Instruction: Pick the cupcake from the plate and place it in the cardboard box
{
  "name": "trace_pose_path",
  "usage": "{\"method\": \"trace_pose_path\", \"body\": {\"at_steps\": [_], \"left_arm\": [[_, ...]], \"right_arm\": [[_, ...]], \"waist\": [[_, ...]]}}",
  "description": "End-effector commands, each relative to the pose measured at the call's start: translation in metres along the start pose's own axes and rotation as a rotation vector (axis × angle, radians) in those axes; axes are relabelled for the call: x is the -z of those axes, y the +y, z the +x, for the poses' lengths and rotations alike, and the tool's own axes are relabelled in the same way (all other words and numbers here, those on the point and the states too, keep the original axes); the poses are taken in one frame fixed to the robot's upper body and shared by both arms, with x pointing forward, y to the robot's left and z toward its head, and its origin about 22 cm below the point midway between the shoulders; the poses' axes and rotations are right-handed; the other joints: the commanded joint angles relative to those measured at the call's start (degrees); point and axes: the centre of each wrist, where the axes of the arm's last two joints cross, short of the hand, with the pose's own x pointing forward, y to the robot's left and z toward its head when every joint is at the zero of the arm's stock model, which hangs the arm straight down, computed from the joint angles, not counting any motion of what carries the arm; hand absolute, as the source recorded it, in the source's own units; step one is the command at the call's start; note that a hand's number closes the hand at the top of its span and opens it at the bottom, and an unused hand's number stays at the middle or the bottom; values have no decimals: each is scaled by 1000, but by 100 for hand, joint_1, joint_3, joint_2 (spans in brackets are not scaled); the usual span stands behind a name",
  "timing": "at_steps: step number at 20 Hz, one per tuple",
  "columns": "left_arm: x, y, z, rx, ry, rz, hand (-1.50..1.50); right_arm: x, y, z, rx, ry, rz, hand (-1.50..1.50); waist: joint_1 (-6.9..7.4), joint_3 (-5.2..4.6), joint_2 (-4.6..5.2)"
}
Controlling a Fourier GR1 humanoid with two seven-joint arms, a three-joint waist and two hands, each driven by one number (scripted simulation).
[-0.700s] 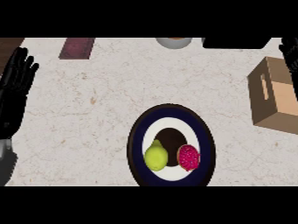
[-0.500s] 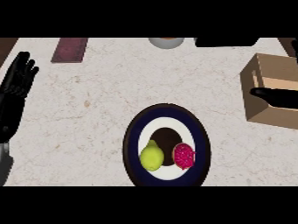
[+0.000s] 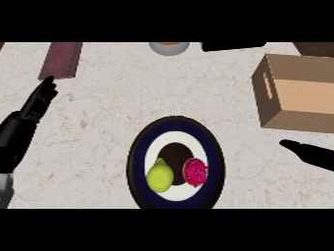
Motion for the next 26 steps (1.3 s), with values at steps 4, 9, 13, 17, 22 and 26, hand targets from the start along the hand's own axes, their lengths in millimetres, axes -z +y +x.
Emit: {"method": "trace_pose_path", "body": {"at_steps": [4, 9, 13, 17, 22, 26], "left_arm": [[0, -14, -11, 13, -31, -63, 0], [4, -16, -3, 4, -59, -105, 0], [14, -20, -5, 18, -84, -113, 0], [24, -34, 3, -9, -108, -161, 0], [26, -36, 1, -2, -87, -170, 0], [25, -35, -9, -3, -89, -154, 0]], "right_arm": [[-77, -9, 28, -256, -82, 117, -150], [-98, -18, 54, -468, 62, 275, -150], [-117, -10, 74, -592, 129, 427, -150], [-109, 16, 91, -659, 203, 496, -150], [-109, 36, 111, -777, 287, 538, -150], [-118, 67, 116, -776, 342, 588, -150]], "waist": [[206, 5, 98], [463, -5, 145], [617, -9, 188], [864, 5, 227], [871, 6, 196], [870, -3, 201]]}}
